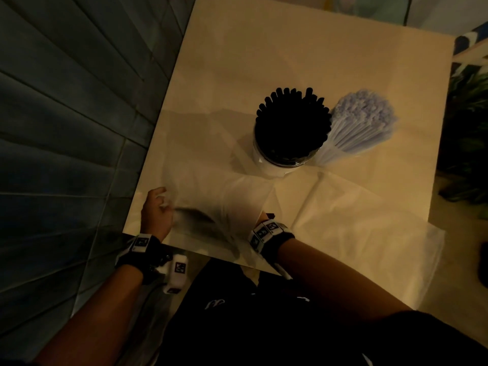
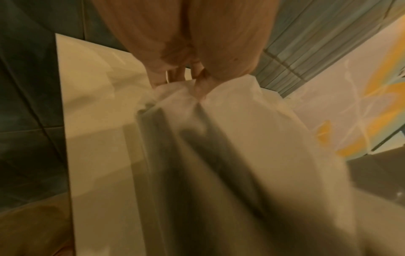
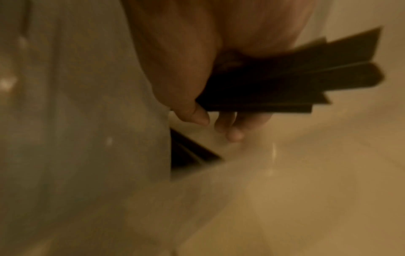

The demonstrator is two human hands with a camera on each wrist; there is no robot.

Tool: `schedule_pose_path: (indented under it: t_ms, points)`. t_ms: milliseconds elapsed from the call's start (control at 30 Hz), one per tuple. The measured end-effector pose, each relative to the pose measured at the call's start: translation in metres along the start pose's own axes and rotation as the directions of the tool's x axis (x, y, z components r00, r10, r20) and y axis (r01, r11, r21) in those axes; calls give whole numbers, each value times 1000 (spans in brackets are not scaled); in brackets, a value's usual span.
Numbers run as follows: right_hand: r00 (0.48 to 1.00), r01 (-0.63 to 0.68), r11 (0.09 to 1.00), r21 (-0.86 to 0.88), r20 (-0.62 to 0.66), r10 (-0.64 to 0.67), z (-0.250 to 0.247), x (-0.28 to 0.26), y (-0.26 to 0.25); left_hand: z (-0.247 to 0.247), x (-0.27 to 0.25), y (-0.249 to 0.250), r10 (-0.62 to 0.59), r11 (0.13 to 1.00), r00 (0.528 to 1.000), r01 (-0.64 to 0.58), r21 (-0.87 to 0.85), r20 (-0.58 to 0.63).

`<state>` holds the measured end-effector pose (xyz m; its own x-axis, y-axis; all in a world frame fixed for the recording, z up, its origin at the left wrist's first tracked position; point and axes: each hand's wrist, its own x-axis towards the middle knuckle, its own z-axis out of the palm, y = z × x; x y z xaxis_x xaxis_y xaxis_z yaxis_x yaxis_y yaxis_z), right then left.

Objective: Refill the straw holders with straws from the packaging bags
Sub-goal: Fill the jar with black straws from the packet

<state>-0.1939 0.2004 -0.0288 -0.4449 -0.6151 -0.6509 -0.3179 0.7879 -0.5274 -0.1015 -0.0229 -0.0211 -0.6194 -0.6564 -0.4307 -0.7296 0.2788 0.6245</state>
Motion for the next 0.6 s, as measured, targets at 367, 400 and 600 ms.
schedule_pose_path:
  t_ms: [367,400,600]
  points:
    - [987,-163,986,-44,-19,162,-73,-95,54,0,10,7,-85,983,985,108,149,-149]
    - [983,-186,981,-52,-13,186,-77,-106,64,-2,13,4,-121,979,984,140,148,-132]
    - [931,-290,949,-120,-263,252,-100,-173,106,-4,1,51,26,1000,971,-22,18,-237]
